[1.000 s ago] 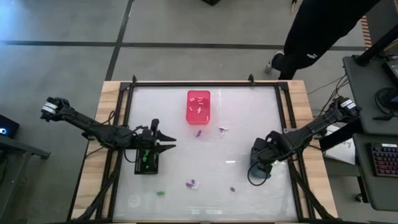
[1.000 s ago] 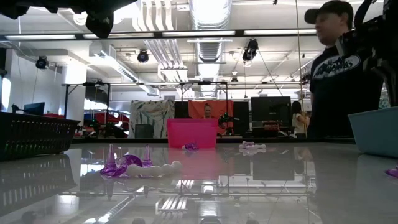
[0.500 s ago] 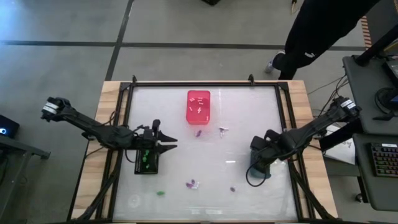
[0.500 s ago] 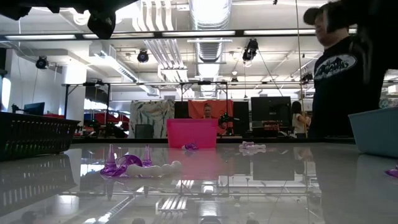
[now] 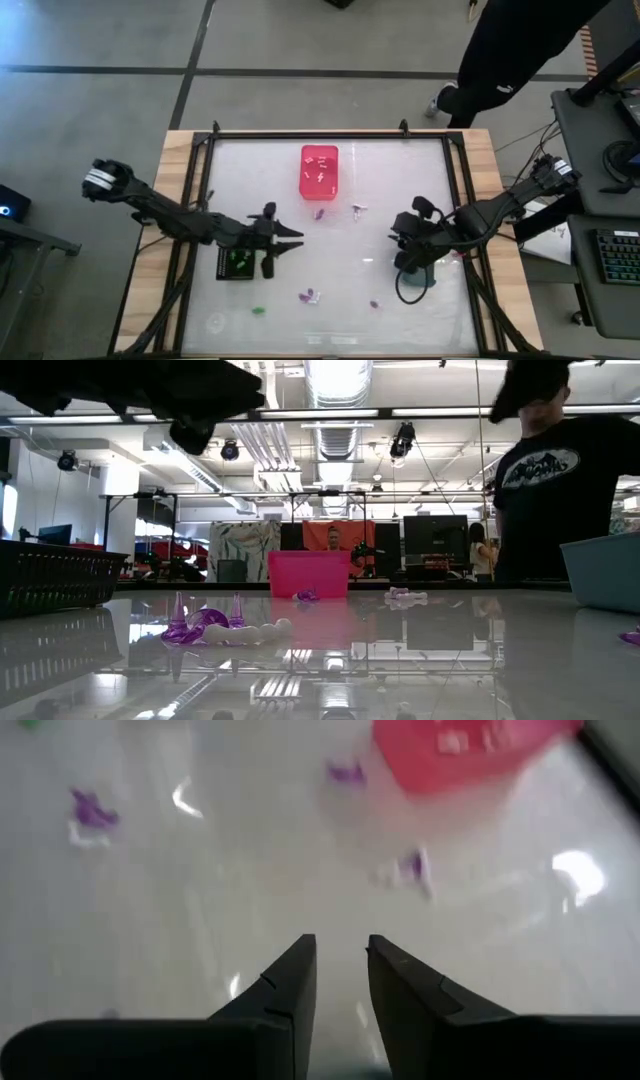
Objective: Sort Halloween decoration
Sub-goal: Put the witch hat toy into the blue bin
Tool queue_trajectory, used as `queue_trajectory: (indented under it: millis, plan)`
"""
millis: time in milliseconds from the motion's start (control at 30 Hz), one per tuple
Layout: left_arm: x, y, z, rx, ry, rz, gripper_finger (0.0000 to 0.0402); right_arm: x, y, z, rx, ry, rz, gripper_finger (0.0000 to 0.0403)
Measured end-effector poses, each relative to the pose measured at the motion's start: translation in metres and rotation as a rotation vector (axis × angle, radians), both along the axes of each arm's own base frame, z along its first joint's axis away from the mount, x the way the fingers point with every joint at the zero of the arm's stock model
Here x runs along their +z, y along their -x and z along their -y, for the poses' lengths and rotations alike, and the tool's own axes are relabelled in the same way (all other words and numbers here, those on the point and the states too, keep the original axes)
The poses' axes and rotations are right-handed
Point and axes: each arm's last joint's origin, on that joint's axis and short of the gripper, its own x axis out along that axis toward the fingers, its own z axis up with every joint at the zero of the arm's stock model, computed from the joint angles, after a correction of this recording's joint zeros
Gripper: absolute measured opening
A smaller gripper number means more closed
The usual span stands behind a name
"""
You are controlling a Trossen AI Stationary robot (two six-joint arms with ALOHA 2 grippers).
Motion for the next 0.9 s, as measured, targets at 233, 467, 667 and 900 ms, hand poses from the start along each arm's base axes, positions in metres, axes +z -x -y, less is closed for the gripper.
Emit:
queue_trajectory:
  millis: [233, 467, 667, 900]
  plan:
    - [-0.018, -0.03, -0.001, 0.036, -0.074, -0.121, 0.0087, -0.001, -0.013, -0.004, 0.087, 0.113, 0.143, 0.0083]
    - [-0.05, -0.047, -0.018, 0.112, -0.084, -0.242, 0.0087, -0.002, -0.022, -0.008, 0.14, 0.179, 0.243, 0.0086]
    - [-0.074, -0.057, -0.032, 0.17, -0.069, -0.323, 0.0087, -0.003, -0.023, -0.008, 0.15, 0.182, 0.263, 0.0091]
    - [-0.087, -0.062, -0.036, 0.223, -0.141, -0.38, 0.0087, -0.003, -0.023, -0.009, 0.148, 0.178, 0.269, 0.0089]
